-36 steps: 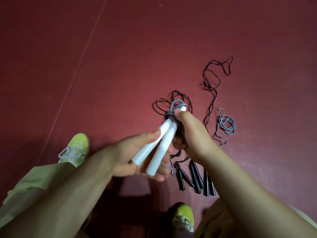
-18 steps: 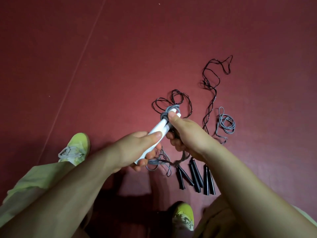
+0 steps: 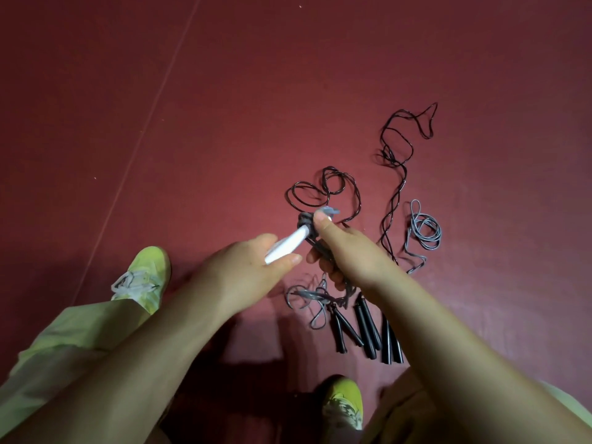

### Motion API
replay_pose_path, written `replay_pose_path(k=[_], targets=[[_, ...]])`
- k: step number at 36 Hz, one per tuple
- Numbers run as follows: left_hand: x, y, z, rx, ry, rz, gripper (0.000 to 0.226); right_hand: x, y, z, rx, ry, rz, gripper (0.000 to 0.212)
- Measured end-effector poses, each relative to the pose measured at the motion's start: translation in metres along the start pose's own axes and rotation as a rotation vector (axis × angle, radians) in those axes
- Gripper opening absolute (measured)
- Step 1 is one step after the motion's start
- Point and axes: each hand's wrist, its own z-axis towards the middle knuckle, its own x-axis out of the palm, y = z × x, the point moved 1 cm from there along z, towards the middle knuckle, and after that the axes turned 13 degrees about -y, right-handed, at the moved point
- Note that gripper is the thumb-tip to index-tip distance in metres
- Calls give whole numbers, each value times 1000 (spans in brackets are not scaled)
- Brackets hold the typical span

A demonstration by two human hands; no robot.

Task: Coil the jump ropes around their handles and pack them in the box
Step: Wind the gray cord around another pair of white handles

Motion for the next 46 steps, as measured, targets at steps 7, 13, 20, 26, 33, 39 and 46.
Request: replay_pose_path(k=[7, 13, 20, 26, 33, 39, 46], targets=[[-6, -9, -6, 167, -139, 189, 36, 2, -2, 1, 1, -32, 60, 61], [-10, -8, -2, -28, 295, -330, 47, 3, 3, -1, -80, -26, 240, 33], [-17, -16, -8, -389, 664, -971, 63, 4, 5, -3, -112, 102, 487, 20], [-16, -18, -7, -444, 640, -1034, 69, 4, -2, 2, -202, 149, 344, 54], [-6, -12, -2, -417, 382, -752, 64, 2, 0, -1, -160, 114, 96, 58], [-1, -10, 1, -400, 300, -650, 60, 2, -2, 0, -89, 56, 76, 56], [5, -2, 7, -293, 189, -486, 58, 3, -4, 0, -75, -67, 14, 59]])
